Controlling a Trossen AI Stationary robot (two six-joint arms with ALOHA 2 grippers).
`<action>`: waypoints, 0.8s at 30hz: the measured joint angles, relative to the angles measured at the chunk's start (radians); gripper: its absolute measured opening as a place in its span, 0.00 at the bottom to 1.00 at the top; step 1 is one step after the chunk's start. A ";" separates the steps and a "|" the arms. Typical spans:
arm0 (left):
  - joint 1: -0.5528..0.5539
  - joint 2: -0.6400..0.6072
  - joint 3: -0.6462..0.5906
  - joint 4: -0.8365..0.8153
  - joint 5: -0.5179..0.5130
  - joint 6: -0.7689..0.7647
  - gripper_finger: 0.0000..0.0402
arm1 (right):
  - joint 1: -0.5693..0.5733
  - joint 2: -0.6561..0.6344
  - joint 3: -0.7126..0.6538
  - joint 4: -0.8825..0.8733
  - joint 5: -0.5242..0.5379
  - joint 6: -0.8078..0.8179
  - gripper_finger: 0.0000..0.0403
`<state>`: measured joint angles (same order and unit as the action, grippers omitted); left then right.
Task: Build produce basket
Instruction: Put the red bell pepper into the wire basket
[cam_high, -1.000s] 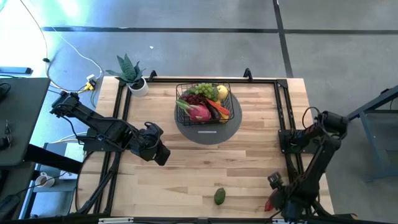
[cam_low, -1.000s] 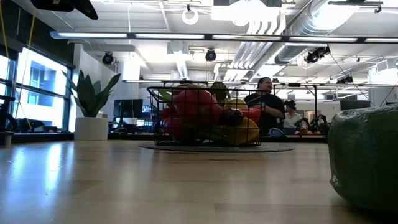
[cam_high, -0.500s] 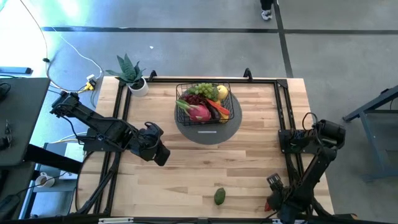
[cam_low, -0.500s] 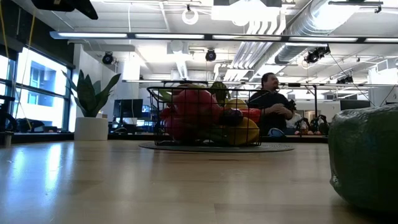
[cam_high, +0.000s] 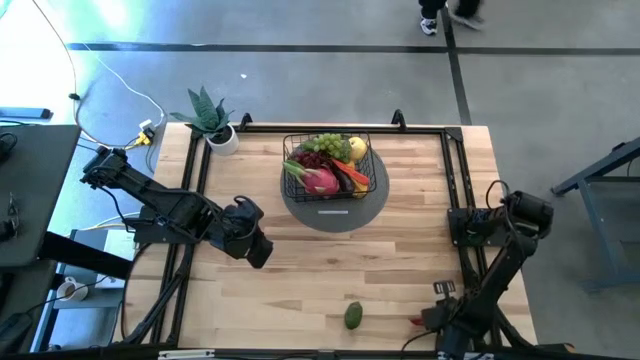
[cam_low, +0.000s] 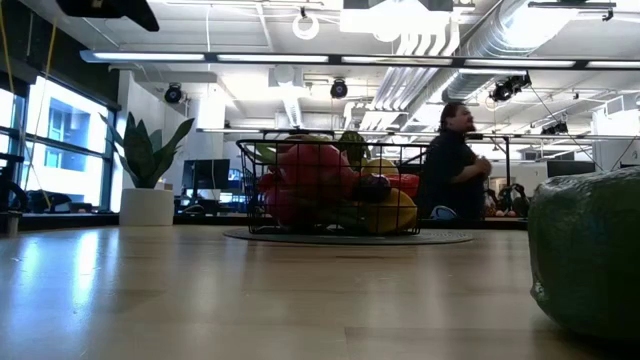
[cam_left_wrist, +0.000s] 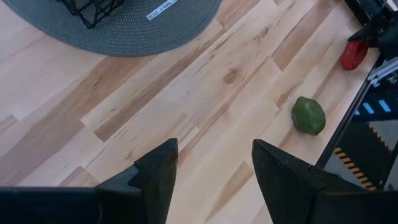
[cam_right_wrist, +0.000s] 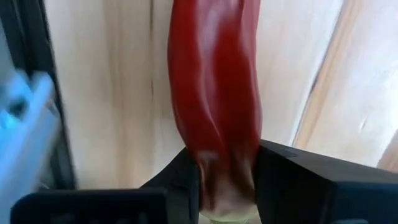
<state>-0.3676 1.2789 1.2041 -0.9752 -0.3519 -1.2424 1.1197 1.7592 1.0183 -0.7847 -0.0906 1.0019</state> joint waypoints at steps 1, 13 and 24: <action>0.000 0.000 0.000 0.000 0.000 0.012 0.49 | -0.012 0.000 0.008 0.000 0.001 0.020 0.19; 0.000 0.000 0.000 0.000 -0.001 0.222 0.49 | -0.173 0.000 0.107 -0.003 0.074 0.198 0.19; 0.000 0.000 0.000 0.000 -0.020 0.416 0.49 | -0.369 0.000 0.214 -0.009 0.241 0.256 0.20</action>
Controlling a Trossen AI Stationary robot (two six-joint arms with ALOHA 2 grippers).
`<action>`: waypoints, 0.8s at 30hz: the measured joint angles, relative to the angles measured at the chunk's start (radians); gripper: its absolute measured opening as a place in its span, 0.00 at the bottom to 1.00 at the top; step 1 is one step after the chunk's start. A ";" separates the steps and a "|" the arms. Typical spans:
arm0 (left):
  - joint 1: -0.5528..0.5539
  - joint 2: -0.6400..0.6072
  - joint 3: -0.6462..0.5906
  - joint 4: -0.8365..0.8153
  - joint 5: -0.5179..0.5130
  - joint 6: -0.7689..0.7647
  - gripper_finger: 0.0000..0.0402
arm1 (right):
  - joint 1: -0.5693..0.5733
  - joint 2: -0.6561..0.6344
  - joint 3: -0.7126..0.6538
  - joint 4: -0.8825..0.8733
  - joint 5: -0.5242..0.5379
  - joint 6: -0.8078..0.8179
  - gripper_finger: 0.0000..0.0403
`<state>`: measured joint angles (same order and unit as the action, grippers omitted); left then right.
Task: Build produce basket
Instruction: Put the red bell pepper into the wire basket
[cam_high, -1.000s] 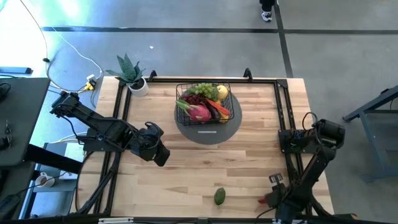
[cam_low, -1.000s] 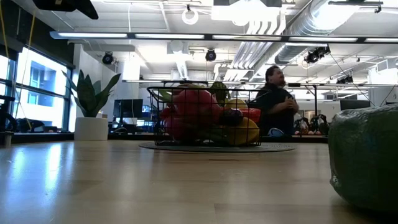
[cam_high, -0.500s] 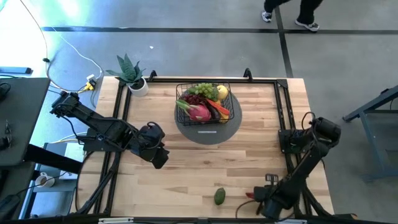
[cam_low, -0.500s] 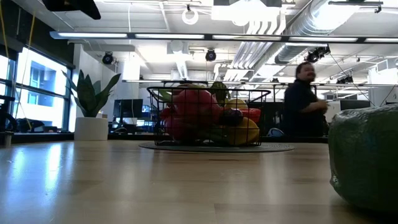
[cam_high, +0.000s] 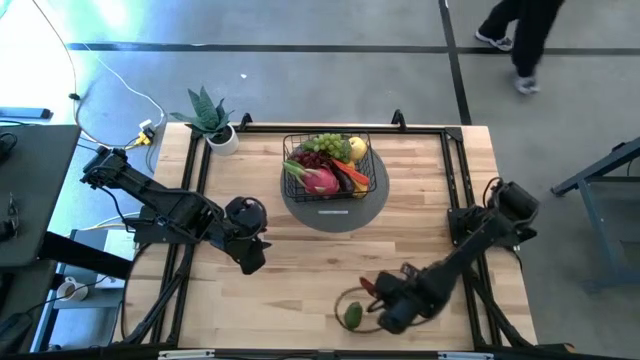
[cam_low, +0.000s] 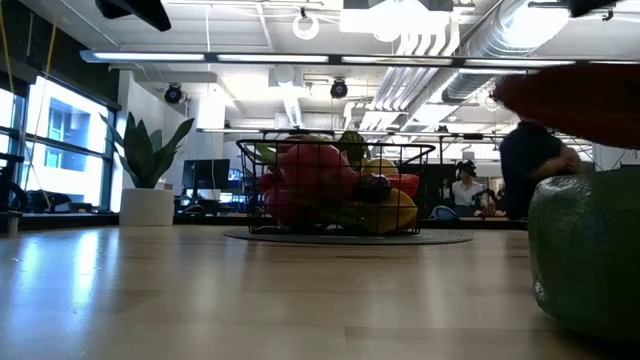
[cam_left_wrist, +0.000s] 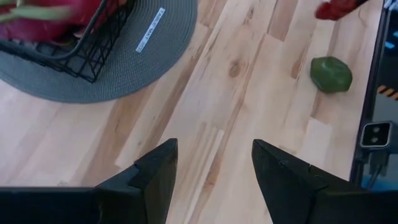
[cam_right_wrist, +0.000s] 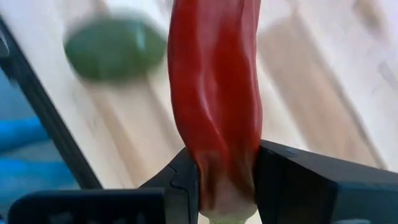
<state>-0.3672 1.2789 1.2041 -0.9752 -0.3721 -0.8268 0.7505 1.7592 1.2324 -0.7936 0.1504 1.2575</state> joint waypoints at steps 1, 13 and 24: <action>0.000 0.000 0.000 0.000 -0.003 0.011 0.49 | -0.019 0.000 0.010 -0.003 0.011 0.000 0.20; 0.000 0.000 0.000 0.000 -0.068 0.072 0.49 | -0.258 0.000 0.107 -0.106 0.063 -0.081 0.20; 0.055 0.000 0.000 0.000 -0.102 0.096 0.49 | -0.537 0.000 0.209 -0.183 0.065 -0.368 0.20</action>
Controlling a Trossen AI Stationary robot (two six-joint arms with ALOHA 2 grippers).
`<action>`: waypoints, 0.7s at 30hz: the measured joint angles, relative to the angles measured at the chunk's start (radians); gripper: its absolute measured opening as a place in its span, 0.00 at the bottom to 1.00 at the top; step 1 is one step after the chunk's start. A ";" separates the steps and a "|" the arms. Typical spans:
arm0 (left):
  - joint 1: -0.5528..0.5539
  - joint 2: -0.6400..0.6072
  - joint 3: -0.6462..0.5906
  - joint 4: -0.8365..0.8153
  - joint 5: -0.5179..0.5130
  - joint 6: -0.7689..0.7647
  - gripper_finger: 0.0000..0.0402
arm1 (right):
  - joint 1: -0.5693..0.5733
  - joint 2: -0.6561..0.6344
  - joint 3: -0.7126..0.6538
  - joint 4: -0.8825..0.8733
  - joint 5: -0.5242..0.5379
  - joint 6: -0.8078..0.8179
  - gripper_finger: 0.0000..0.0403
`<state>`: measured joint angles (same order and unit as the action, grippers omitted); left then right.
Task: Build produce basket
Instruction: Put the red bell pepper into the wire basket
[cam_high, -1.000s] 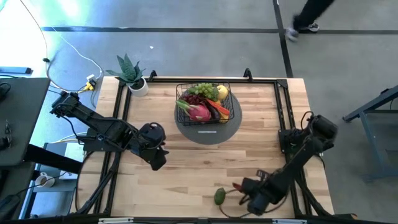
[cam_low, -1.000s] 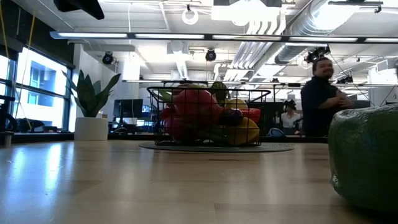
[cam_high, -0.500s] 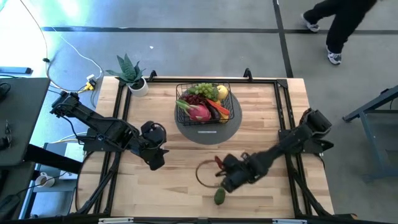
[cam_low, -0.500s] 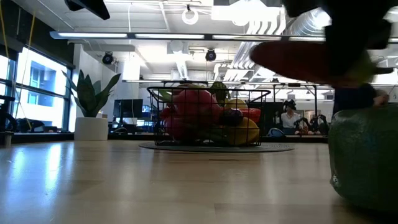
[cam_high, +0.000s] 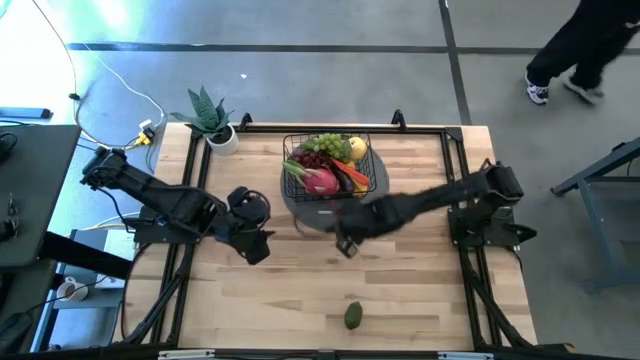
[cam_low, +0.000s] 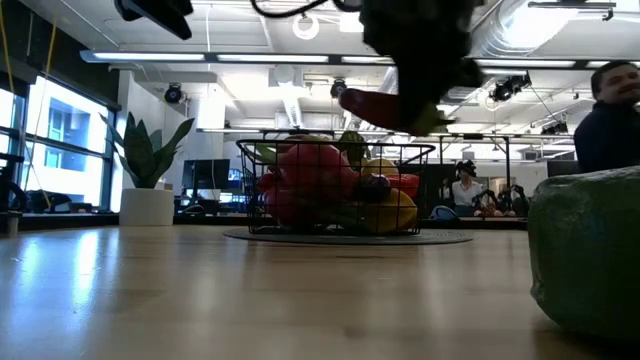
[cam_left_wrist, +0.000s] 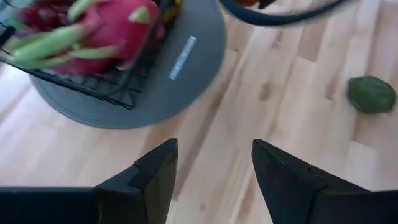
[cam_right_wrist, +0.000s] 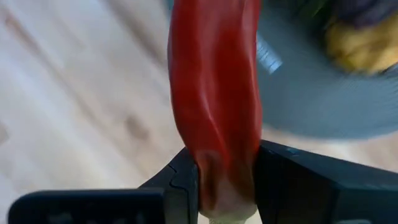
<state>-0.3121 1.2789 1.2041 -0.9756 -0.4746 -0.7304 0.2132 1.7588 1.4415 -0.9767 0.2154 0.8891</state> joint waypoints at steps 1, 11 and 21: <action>0.011 0.000 0.000 0.000 -0.005 0.010 0.49 | -0.028 0.000 0.011 -0.008 0.002 -0.028 0.20; 0.158 0.000 0.000 0.000 -0.009 0.117 0.49 | -0.275 0.000 0.139 -0.097 0.015 -0.272 0.20; 0.329 0.000 0.000 0.016 -0.009 0.159 0.49 | -0.473 -0.001 0.113 -0.079 -0.122 -0.483 0.20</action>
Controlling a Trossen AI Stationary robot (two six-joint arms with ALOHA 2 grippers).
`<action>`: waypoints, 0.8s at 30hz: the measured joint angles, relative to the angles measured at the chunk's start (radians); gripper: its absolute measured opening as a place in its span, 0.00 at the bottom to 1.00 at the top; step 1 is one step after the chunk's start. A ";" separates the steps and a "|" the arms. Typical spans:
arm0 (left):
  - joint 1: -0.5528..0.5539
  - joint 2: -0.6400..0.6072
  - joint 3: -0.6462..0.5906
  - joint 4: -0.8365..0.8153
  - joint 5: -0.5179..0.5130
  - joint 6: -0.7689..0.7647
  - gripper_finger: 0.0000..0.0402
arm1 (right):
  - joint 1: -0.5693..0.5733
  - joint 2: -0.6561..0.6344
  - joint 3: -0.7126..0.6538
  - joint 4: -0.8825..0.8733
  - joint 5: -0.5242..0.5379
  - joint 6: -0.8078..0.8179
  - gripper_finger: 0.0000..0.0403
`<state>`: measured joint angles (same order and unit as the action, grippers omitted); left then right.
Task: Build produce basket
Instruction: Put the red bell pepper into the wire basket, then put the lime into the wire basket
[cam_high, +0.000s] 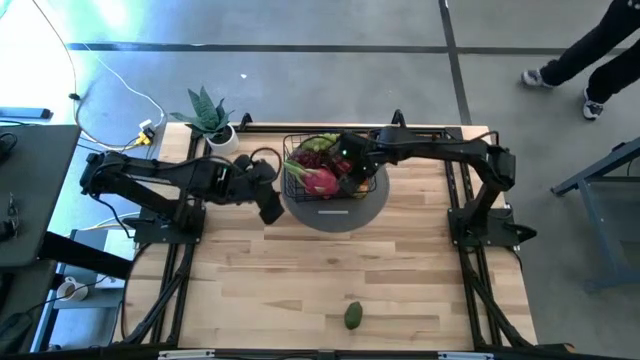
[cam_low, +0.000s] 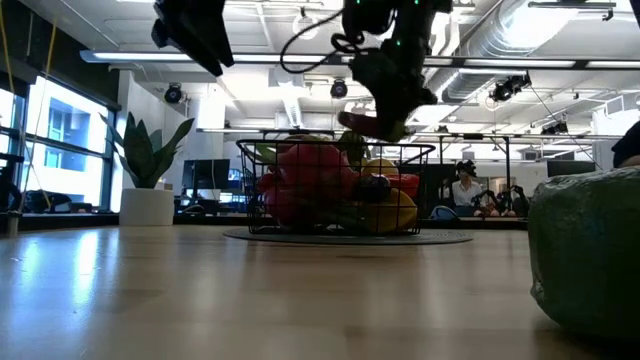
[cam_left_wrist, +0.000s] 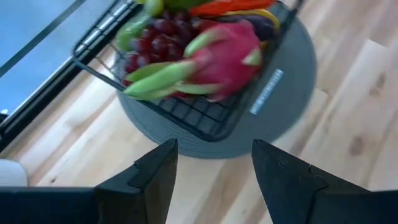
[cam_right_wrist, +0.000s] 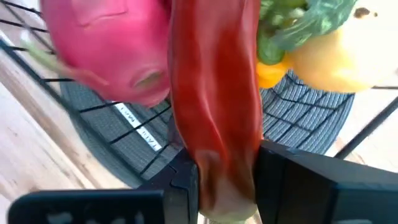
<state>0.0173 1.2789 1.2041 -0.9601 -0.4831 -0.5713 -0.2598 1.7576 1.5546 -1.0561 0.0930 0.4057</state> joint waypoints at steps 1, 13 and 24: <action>0.015 0.000 0.000 0.002 0.000 0.000 0.49 | -0.012 0.000 -0.011 0.016 -0.019 -0.022 0.20; 0.126 0.000 0.000 0.041 0.003 0.001 0.49 | -0.049 0.001 -0.085 0.094 -0.093 -0.208 0.22; 0.134 0.000 0.000 0.041 0.028 0.000 0.49 | -0.048 0.029 -0.080 0.089 -0.094 -0.190 0.48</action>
<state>0.1513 1.2789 1.2041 -0.9192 -0.4551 -0.5713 -0.3080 1.7870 1.4743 -0.9673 -0.0006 0.2158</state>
